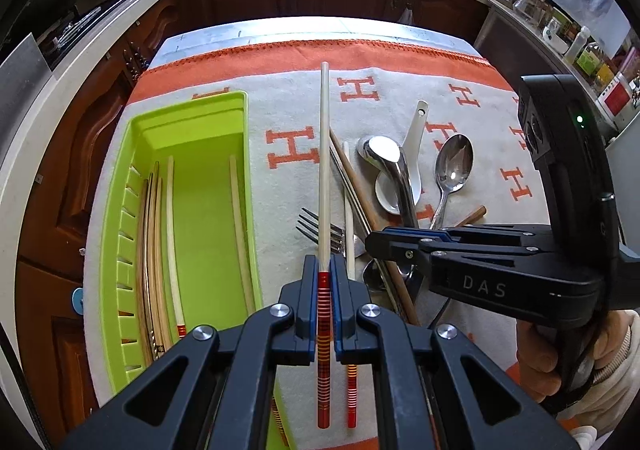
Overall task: Organize utensils
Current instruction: 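Carry both chopsticks into the green tray and open both tools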
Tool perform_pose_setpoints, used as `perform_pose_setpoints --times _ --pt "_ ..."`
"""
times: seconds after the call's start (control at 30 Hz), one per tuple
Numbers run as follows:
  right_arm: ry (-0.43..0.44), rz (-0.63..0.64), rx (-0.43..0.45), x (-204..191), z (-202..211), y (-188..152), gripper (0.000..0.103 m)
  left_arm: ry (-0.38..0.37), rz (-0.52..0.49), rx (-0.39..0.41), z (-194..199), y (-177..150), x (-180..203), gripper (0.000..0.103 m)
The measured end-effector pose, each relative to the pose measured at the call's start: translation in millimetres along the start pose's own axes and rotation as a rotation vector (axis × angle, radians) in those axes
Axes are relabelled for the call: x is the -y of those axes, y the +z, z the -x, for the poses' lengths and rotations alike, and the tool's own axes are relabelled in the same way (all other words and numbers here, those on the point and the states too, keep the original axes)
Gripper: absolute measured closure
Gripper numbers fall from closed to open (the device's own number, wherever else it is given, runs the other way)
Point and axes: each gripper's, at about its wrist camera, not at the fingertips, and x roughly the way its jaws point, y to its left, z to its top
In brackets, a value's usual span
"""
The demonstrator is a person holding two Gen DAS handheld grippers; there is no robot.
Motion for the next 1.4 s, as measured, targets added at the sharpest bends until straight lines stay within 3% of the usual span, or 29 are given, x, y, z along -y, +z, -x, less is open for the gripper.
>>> perform_pose_setpoints --times 0.17,0.57,1.07,1.4 --pt "-0.010 -0.001 0.016 -3 1 -1 0.096 -0.012 0.024 0.013 8 -2 -7 0.099" --pt "-0.053 -0.017 0.057 -15 32 -12 0.096 -0.011 0.094 0.059 40 -18 -37 0.099" --pt "-0.059 0.114 0.020 -96 37 -26 0.096 0.003 0.200 0.059 50 -46 -82 0.099" --pt "-0.056 0.149 -0.007 -130 26 -26 0.096 0.013 0.239 0.056 46 -54 -106 0.099"
